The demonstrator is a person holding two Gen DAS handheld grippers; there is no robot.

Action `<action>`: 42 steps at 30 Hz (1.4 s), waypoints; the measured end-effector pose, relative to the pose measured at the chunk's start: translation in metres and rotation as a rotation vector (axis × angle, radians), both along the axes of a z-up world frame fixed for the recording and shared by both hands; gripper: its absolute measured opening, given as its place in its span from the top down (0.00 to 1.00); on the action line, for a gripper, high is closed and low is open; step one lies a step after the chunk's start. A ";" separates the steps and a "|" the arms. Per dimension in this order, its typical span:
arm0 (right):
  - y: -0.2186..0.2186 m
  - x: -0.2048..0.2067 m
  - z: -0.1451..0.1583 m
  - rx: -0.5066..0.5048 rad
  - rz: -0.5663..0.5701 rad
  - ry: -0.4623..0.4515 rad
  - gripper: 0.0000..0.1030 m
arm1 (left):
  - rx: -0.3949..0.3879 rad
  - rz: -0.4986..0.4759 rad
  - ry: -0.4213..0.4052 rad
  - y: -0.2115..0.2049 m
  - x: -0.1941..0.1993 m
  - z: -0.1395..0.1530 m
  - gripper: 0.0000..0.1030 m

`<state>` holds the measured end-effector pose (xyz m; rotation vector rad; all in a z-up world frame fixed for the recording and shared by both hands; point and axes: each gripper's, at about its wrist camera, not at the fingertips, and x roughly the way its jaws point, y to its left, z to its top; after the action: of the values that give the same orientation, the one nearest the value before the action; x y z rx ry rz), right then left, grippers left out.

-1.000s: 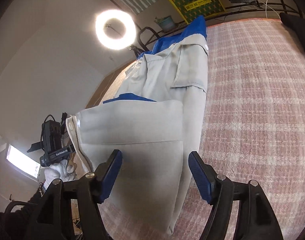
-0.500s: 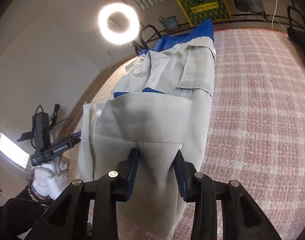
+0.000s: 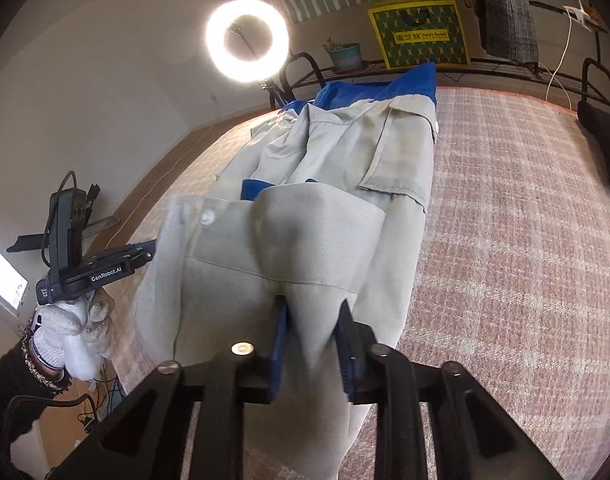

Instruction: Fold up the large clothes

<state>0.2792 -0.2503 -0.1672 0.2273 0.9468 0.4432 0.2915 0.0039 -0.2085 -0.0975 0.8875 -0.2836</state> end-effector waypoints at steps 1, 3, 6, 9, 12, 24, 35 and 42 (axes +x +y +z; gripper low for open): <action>0.002 -0.005 0.006 -0.018 0.006 -0.018 0.89 | -0.011 0.015 -0.030 0.003 -0.007 0.008 0.93; 0.004 -0.012 0.018 -0.026 0.017 -0.065 0.92 | -0.053 0.050 -0.090 0.012 -0.018 0.025 0.93; -0.006 -0.004 0.021 0.016 -0.002 -0.078 0.92 | -0.042 0.072 -0.152 0.017 -0.015 0.032 0.93; -0.008 0.024 -0.009 0.013 -0.043 0.027 0.92 | 0.049 0.084 -0.074 0.008 0.016 -0.003 0.93; 0.001 0.036 -0.032 -0.084 -0.068 0.088 0.76 | 0.180 0.058 -0.090 -0.009 0.024 -0.026 0.91; 0.003 -0.004 0.026 -0.196 -0.100 -0.118 0.60 | -0.064 0.066 -0.120 0.028 0.004 0.026 0.83; 0.028 0.017 -0.008 -0.289 -0.066 -0.042 0.69 | 0.103 -0.131 -0.026 -0.049 0.031 -0.005 0.83; 0.031 0.019 -0.017 -0.323 -0.077 0.000 0.72 | 0.199 -0.133 -0.019 -0.062 0.040 -0.013 0.83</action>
<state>0.2984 -0.2190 -0.1842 -0.0298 0.9916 0.2149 0.3319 -0.0585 -0.2213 0.1488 0.9000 -0.3175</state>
